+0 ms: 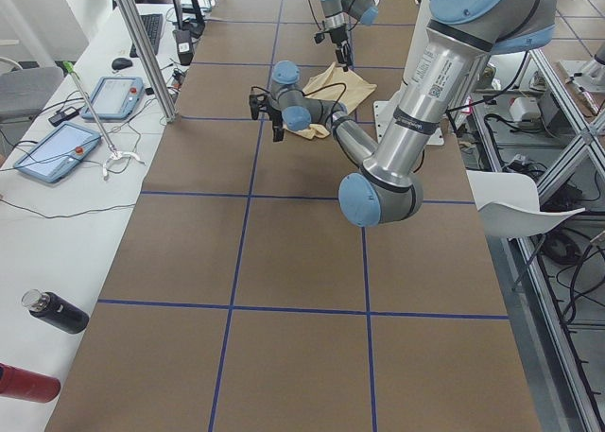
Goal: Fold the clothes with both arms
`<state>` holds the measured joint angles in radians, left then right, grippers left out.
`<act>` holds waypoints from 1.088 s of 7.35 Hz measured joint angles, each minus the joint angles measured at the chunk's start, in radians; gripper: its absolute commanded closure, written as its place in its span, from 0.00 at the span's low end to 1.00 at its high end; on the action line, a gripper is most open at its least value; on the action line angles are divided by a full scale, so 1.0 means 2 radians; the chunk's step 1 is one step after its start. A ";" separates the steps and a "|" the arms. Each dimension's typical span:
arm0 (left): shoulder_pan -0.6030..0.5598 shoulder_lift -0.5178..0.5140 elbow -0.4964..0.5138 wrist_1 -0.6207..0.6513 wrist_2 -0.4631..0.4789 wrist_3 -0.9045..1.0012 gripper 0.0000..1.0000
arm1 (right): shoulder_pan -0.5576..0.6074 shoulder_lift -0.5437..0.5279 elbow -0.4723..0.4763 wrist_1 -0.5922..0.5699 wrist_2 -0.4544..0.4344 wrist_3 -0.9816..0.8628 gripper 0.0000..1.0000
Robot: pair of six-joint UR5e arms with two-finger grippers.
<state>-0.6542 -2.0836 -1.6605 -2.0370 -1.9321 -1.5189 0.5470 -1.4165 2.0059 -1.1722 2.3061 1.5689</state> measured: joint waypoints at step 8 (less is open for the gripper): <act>0.130 0.019 -0.006 -0.073 0.070 -0.186 0.01 | 0.042 0.067 -0.036 -0.003 -0.070 -0.002 0.00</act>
<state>-0.3932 -2.0463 -1.6723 -2.1836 -1.7926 -1.8919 0.6304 -1.2827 1.9346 -1.1781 2.1663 1.5647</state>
